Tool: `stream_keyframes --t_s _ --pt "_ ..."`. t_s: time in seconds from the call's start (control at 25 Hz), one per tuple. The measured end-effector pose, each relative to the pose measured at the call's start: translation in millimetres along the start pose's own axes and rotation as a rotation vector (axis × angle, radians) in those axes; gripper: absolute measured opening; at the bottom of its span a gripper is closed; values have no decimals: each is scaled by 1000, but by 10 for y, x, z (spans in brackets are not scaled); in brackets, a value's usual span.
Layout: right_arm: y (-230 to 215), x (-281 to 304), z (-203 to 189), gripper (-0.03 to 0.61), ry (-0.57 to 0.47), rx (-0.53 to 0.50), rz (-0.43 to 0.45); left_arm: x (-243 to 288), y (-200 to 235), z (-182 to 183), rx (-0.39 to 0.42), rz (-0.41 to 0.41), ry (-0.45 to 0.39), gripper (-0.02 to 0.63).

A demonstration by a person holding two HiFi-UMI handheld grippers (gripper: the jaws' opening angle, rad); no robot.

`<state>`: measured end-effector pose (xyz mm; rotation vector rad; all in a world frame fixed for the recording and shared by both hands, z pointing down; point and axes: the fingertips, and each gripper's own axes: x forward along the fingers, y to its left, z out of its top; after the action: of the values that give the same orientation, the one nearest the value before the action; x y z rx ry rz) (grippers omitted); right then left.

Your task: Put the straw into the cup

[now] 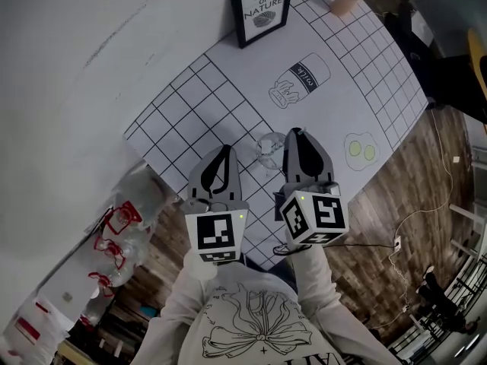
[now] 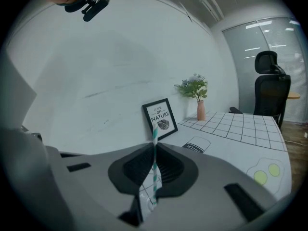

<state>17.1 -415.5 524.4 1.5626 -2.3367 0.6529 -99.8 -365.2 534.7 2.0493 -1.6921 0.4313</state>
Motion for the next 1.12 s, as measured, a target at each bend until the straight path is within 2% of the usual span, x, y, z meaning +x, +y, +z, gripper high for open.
stream_keyframes --t_s 0.24,0.36,0.6,0.68,0.84,1.12 --pt "14 80 -108 19 43 4 14 11 14 -48 -3 5 11 5" --pt "55 100 -102 88 46 2 34 1 38 -50 -4 10 11 5" --pt "65 5 17 117 14 -10 34 -63 40 73 9 20 -17 5" --pt "68 -80 119 105 -13 -16 29 -106 14 171 15 20 -38 5" --pt "80 -337 394 26 -96 -61 0 -223 -84 430 23 15 -95 5" --pt "138 -852 725 14 -194 -108 -14 -578 -342 891 55 -2 -214 5"
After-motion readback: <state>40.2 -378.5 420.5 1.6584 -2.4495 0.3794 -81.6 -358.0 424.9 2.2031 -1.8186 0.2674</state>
